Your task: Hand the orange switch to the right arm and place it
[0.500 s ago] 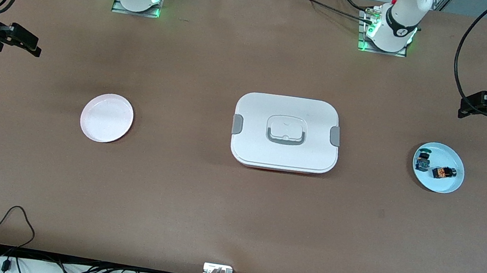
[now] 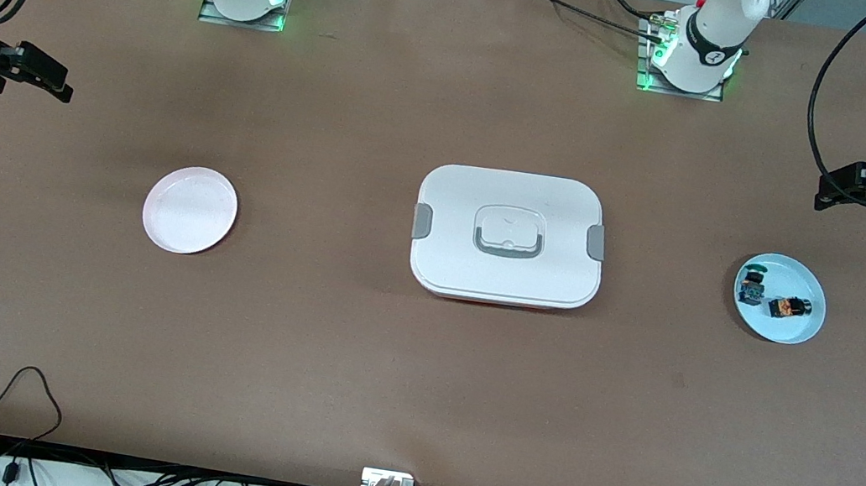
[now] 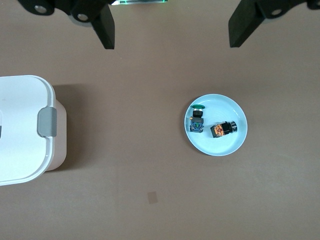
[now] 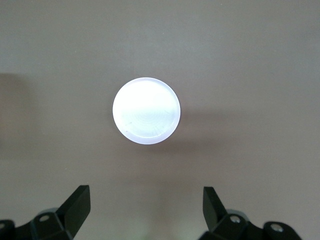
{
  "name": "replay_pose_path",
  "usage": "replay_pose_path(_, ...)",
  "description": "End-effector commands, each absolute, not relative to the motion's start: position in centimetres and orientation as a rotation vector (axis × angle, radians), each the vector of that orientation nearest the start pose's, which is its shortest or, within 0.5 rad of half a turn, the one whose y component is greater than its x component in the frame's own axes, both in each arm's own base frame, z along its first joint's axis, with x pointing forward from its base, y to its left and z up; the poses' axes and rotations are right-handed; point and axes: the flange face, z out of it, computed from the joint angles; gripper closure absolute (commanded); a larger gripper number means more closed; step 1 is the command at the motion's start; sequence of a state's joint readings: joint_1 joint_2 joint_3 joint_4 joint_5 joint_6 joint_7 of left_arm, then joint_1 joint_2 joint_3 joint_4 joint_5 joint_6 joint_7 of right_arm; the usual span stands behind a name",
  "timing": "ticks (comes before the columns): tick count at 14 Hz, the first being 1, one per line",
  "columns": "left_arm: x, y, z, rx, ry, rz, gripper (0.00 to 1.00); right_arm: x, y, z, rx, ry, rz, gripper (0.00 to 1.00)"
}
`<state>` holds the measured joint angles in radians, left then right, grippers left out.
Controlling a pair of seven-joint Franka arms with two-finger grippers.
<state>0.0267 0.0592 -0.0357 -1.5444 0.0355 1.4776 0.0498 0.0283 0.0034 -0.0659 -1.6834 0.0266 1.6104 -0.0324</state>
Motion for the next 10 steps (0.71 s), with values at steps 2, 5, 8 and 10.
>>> replay_pose_path(2,56.2,0.1,60.3,-3.1,0.109,0.199,0.0,56.0,-1.3,57.7,-3.126,0.081,0.089,0.0)
replay_pose_path(5,56.2,0.1,60.3,-3.1,0.106,0.202,0.0,56.3,-1.4,57.0,-3.108,0.088,0.107,0.0)
replay_pose_path(8,56.3,0.7,60.2,-3.102,0.092,0.204,0.0,56.6,-1.5,56.4,-3.11,0.081,0.119,0.0)
replay_pose_path(10,56.3,1.0,60.1,-3.099,0.09,0.207,0.0,56.7,-1.4,56.6,-3.11,0.078,0.114,0.0)
